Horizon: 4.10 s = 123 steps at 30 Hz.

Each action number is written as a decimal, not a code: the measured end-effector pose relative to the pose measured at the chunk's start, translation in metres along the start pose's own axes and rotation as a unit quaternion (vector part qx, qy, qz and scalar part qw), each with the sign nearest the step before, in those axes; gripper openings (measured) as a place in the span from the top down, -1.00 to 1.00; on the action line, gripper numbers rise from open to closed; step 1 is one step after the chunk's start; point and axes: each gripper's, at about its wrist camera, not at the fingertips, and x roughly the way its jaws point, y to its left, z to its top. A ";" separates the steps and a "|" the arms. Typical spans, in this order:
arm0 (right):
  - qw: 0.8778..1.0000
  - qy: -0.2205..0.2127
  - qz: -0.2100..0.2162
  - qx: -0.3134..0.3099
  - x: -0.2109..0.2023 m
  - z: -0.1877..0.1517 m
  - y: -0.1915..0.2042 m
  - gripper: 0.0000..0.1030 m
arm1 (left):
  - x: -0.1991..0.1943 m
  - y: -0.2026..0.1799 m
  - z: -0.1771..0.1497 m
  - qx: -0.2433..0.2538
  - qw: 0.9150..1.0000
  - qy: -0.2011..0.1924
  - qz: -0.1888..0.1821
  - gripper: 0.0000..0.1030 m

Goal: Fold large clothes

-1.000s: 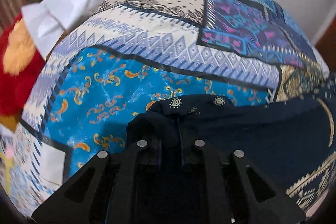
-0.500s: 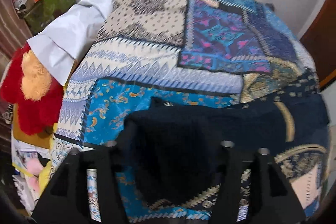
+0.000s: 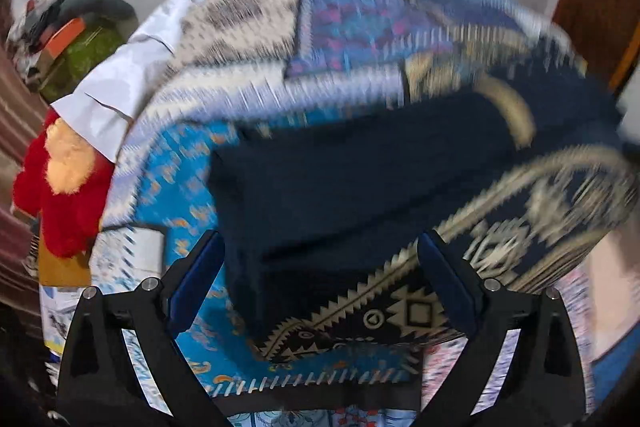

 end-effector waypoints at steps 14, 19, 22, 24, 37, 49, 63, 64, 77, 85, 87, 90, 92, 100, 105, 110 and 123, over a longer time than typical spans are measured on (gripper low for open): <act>0.999 -0.011 -0.025 0.028 0.076 0.119 -0.027 0.77 | 0.043 0.048 0.101 -0.063 0.992 -0.047 0.102 -0.90; 0.988 -0.109 -0.047 0.103 0.042 0.150 -0.043 0.76 | 0.007 0.067 0.127 -0.103 0.987 -0.085 0.093 -0.90; 0.984 -0.120 -0.012 0.131 0.023 0.156 -0.048 0.76 | -0.019 0.069 0.124 -0.109 0.986 -0.103 0.069 -0.90; 0.987 -0.110 0.013 0.119 0.011 0.150 -0.040 0.76 | -0.031 0.064 0.117 -0.100 0.988 -0.103 0.050 -0.90; 0.995 0.004 -0.035 -0.098 0.041 0.036 0.087 0.77 | -0.001 -0.052 0.027 -0.007 0.998 -0.020 -0.062 -0.90; 0.991 0.028 -0.087 -0.102 0.068 -0.002 0.062 0.77 | 0.030 -0.054 0.002 -0.043 0.997 -0.004 -0.069 -1.00; 0.975 0.017 -0.188 -0.113 0.040 -0.019 0.037 0.67 | 0.041 0.006 -0.044 -0.088 0.995 0.035 0.004 -1.00; 0.973 0.015 -0.203 -0.108 0.037 -0.021 0.032 0.29 | 0.042 0.013 -0.049 -0.096 0.995 0.039 0.000 -1.00; 0.980 -0.005 -0.197 0.020 -0.021 -0.035 -0.042 -0.92 | -0.012 0.052 -0.110 -0.178 0.983 0.020 -0.035 -1.00; 0.986 -0.062 -0.153 -0.016 -0.051 -0.022 -0.001 -0.92 | -0.029 0.059 -0.137 -0.278 0.952 0.012 -0.123 -1.00; 0.988 -0.067 -0.136 -0.022 -0.049 -0.016 0.010 -0.92 | -0.028 0.053 -0.141 -0.294 0.943 0.016 -0.153 -1.00; 0.993 -0.065 -0.098 -0.027 -0.038 -0.013 0.029 -0.92 | -0.017 0.042 -0.143 -0.308 0.928 0.026 -0.206 -1.00; 0.995 -0.056 -0.073 -0.029 -0.028 -0.011 0.039 -0.92 | -0.007 0.036 -0.143 -0.317 0.918 0.034 -0.235 -1.00; 0.998 0.013 -0.038 -0.050 0.038 -0.010 0.056 -0.92 | 0.034 0.033 -0.115 -0.347 0.894 0.020 -0.284 -1.00; 0.997 0.022 -0.042 -0.063 0.056 -0.017 0.057 -0.98 | 0.048 0.043 -0.090 -0.365 0.891 -0.013 -0.270 -0.65; 0.997 0.025 -0.025 -0.065 0.052 -0.016 0.057 -0.99 | 0.045 0.053 -0.071 -0.376 0.897 -0.038 -0.231 0.04; 0.998 0.008 0.065 0.026 0.019 0.014 0.093 -0.99 | -0.080 0.069 -0.065 -0.310 0.935 -0.133 -0.109 0.79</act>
